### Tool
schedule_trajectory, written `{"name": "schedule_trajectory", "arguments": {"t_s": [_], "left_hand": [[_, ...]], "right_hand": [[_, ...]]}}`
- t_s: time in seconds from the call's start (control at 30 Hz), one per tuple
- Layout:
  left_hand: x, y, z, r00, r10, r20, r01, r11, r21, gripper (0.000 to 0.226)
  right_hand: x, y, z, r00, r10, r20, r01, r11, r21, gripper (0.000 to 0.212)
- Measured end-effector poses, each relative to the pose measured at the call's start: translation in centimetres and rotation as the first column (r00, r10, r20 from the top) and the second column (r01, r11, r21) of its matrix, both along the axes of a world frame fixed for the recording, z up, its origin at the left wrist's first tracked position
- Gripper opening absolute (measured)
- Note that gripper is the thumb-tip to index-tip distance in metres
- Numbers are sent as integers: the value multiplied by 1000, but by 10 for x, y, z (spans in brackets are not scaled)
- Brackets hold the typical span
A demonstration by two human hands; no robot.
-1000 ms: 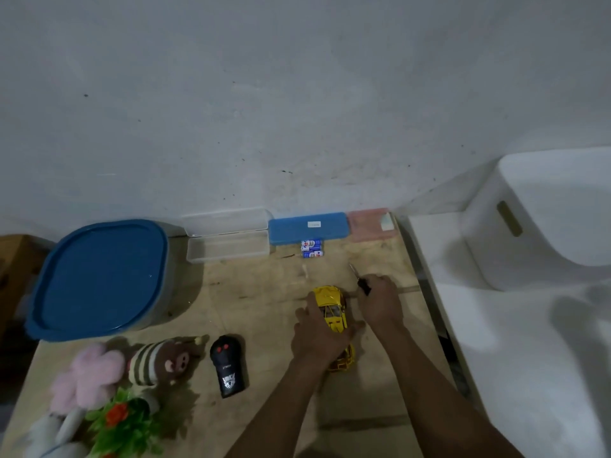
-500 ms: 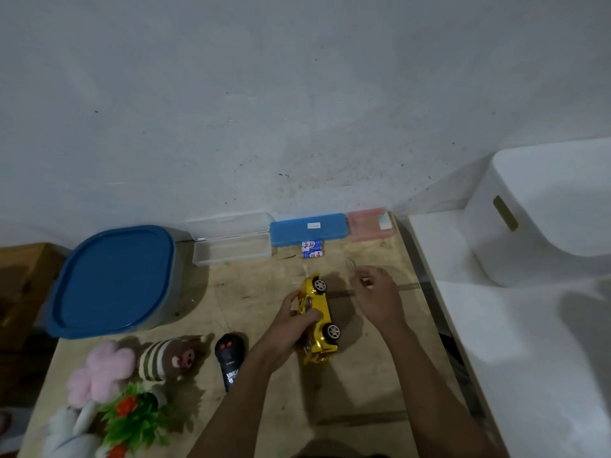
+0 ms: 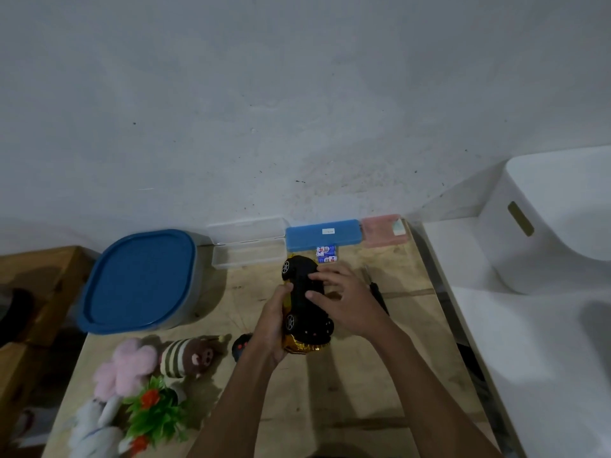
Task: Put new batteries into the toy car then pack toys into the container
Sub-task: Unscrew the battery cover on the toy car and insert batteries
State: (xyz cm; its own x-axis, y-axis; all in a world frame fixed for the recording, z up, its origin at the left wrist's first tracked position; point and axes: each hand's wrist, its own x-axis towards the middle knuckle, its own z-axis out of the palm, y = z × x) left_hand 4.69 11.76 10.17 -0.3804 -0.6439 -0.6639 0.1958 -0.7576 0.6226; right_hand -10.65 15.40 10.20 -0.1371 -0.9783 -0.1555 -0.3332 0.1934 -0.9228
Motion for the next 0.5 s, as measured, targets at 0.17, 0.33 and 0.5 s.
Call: {"name": "schedule_trajectory", "arguments": {"t_s": [0.17,0.33,0.5], "left_hand": [[2,1,2,993,-45,109,64,983,-175,38],[6,-1,3,982,-58,177,95,974,-204,34],[9,-4,4,980,-67,188,105,974,-202,32]], "right_hand": [[0,0,7,997,-11,-81,9,999,-35,34],[3,1,8,989,51,-140,-57,998,-40,30],[5,1,13,970,119,-214,-124,992,-11,29]]}}
